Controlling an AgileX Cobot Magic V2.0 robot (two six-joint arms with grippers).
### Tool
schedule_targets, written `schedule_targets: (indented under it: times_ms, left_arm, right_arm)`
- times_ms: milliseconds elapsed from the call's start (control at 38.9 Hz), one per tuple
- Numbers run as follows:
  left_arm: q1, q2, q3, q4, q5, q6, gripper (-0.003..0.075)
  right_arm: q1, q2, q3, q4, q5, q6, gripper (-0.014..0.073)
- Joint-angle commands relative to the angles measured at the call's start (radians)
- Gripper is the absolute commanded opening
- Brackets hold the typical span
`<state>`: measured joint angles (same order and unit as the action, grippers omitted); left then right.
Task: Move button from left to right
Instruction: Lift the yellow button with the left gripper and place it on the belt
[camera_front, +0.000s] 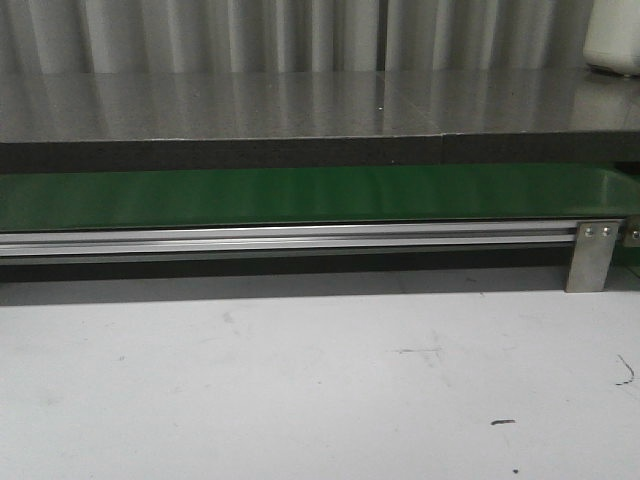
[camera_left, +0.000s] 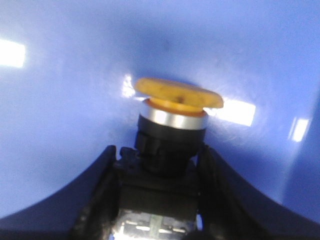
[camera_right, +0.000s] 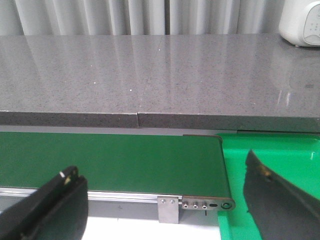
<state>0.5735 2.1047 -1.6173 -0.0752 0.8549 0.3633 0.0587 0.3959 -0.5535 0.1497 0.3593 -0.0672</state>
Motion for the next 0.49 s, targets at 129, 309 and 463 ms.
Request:
schedule_targets:
  times_ms: [129,309,463]
  left_arm:
    - [-0.022,-0.217,-0.028,-0.090,-0.052,-0.001,0.0043]
    - [-0.116,-0.294,-0.028,-0.155,-0.007,-0.001,0.0042]
    - [-0.214,-0.297,-0.028,-0.155,0.063,-0.011,0.0043]
  right_arm:
    - [-0.004,0.014,-0.036,0.006,-0.079,-0.004,0.0645]
    - [-0.004,0.014,-0.036,0.006,-0.079,-0.004,0.0645]
    - [-0.004,0.014,-0.036,0.006,-0.079,-0.004,0.0645]
